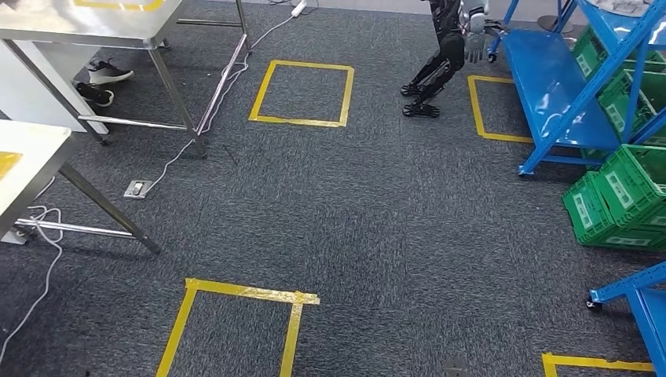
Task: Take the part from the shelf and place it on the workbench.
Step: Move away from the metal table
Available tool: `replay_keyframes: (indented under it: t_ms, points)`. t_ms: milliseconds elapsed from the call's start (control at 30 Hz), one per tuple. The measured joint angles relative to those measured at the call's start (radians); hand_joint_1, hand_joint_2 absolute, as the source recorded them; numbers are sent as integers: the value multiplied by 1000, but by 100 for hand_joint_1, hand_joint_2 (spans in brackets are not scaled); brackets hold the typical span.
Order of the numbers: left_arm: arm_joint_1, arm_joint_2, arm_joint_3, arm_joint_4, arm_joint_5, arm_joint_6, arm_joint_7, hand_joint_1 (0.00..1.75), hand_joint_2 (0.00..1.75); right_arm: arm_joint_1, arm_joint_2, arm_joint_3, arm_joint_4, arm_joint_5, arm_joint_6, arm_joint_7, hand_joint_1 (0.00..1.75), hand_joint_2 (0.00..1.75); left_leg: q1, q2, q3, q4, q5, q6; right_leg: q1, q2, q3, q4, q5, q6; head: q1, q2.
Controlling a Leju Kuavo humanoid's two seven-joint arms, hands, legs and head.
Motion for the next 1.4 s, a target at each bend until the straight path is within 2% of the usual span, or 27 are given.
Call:
replay_keyframes:
  t_ms: [33,100,233,433,533,567,667,733,833,867,900,933,967,1000,1033,1067,1200,1233,1267,1333,1367,1400]
  points:
    - [-1,0,0,0,0,0,1,0,0,-1,0,0,0,0,0,0,0,0,-1,-3,13,-35,12,3,1,2,0,4,-5,5,-2,0]
    - [1,1,0,0,2,-1,3,0,0,-2,0,0,0,0,1,1,0,0,-4,-6,20,-55,8,9,1,4,-3,9,-10,14,2,0]
    - [2,1,0,1,3,-1,5,0,0,0,-1,6,0,-1,1,1,0,0,-9,-5,20,-57,6,14,-3,4,0,5,-12,7,15,0]
    - [1,-2,0,1,3,-1,6,0,0,2,-4,17,1,-3,1,1,0,0,-12,-3,22,-57,2,21,-6,5,4,-2,-12,8,36,0]
    - [1,-2,0,1,4,-1,5,0,0,3,-4,17,1,-8,1,1,0,0,-15,-3,22,-56,1,23,-9,5,4,-3,-13,18,42,0]
    - [1,-2,0,1,4,-1,4,0,0,3,-4,17,1,-9,1,1,0,0,-17,-3,23,-55,0,26,-11,5,5,-6,-12,25,42,0]
    - [0,-2,0,1,4,0,-1,0,0,3,-5,18,1,-11,1,-1,0,0,-18,0,36,-74,4,46,-14,3,12,-17,-10,47,38,0]
    - [0,-2,0,0,4,0,-5,0,0,3,-5,19,1,-12,1,-2,0,0,-13,5,57,-102,13,56,-14,-6,-7,32,-40,52,41,0]
    - [0,-2,0,0,5,1,-7,0,0,4,-5,21,1,-12,2,-2,0,0,-13,13,70,-110,11,56,-22,-16,-104,216,-115,57,53,0]
    - [0,-2,0,0,5,1,-7,0,0,6,-5,22,1,-13,2,-2,0,0,-13,14,73,-110,7,53,-26,-18,-127,250,-117,59,56,0]
    - [1,-3,0,0,5,1,-7,0,0,7,-5,22,1,-13,2,-2,0,0,-12,14,77,-110,3,49,-30,-20,-132,246,-98,61,58,0]
    - [1,-3,0,0,6,1,-7,0,0,8,-5,22,2,-13,2,-2,0,0,-11,14,84,-109,-2,43,-34,-23,-119,206,-62,63,61,0]
    - [1,-3,0,0,6,1,-7,0,0,8,-6,22,2,-13,2,-2,0,0,-9,14,91,-108,-8,36,-40,-26,-93,141,-20,67,64,0]
    - [1,-3,0,0,6,1,-7,0,0,7,-6,23,2,-13,2,-2,0,0,-10,14,96,-106,-15,28,-41,-29,-65,80,8,70,68,0]
    - [0,-2,0,0,6,1,-7,0,0,6,-5,24,2,-13,2,-2,0,0,-11,14,99,-103,-22,21,-42,-30,-44,37,22,68,71,0]
    - [-1,-2,0,0,6,1,-7,0,0,6,-5,24,2,-13,3,-2,0,0,-12,14,101,-101,-27,14,-40,-31,-33,15,22,63,71,0]
    - [-2,-2,0,0,7,0,-7,0,0,8,-5,26,3,-13,3,-3,0,0,-3,14,100,-86,-48,-6,-32,-29,-25,8,9,30,49,0]
    - [-2,-2,0,0,7,0,-7,0,0,7,-6,26,3,-13,3,-3,0,0,-2,12,83,-51,-67,-9,-31,-29,-21,7,7,23,42,0]
    - [-3,-2,0,0,7,0,-7,0,0,7,-8,26,3,-13,3,-3,0,0,-1,10,53,7,-93,-11,-30,-29,-17,5,5,17,34,0]
    - [-2,-2,0,0,7,0,-7,0,0,6,-9,26,4,-13,3,-3,0,0,-1,8,-34,152,-139,-10,-24,-29,-9,5,-3,8,18,0]
    - [0,-2,0,0,7,0,-7,0,0,6,-9,26,5,-14,3,-3,0,0,-1,7,-70,200,-141,-8,-22,-28,-4,5,-7,6,13,0]
    - [1,-2,0,0,7,0,-7,0,0,7,-9,27,5,-14,3,-3,0,0,-1,7,-89,211,-124,-5,-19,-26,3,5,-13,5,8,0]
